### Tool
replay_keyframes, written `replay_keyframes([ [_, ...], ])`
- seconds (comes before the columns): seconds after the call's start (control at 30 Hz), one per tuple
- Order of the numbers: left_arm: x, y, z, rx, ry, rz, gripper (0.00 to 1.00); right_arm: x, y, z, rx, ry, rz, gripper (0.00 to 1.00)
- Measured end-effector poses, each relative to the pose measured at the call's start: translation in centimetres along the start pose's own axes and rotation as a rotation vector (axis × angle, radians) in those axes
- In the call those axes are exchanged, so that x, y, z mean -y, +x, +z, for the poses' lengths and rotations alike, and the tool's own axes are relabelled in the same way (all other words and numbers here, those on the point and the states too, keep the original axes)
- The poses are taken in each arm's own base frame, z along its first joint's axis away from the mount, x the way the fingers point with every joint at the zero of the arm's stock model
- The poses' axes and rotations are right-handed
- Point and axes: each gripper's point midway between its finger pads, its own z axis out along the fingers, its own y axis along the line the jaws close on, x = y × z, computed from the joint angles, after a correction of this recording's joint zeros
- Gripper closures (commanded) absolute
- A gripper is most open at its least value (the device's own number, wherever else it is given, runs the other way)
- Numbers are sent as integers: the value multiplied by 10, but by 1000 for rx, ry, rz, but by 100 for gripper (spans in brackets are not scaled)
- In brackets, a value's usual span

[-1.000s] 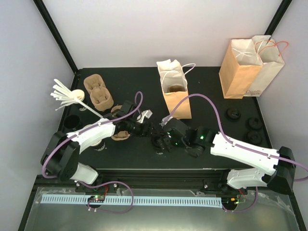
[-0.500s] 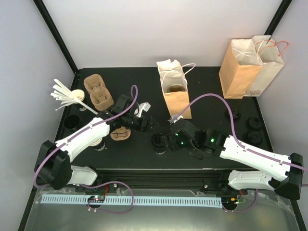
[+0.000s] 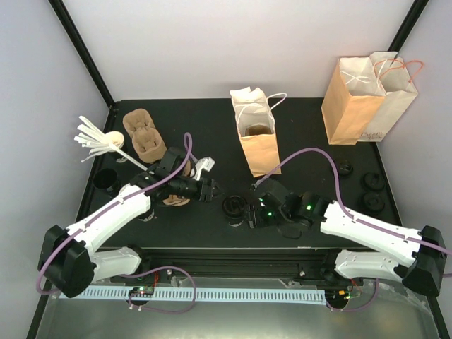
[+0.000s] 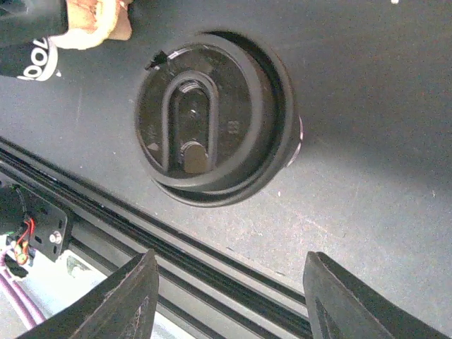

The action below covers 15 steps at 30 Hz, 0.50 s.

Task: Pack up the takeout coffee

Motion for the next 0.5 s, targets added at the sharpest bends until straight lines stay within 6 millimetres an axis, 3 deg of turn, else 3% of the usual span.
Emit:
replay_keyframes([
  [0.27, -21, 33, 6, -43, -7, -92, 48, 10, -1, 12, -45, -61, 114, 64],
  [0.5, -25, 34, 10, -34, -2, -120, 47, -3, 2, 22, -71, -179, 171, 73],
])
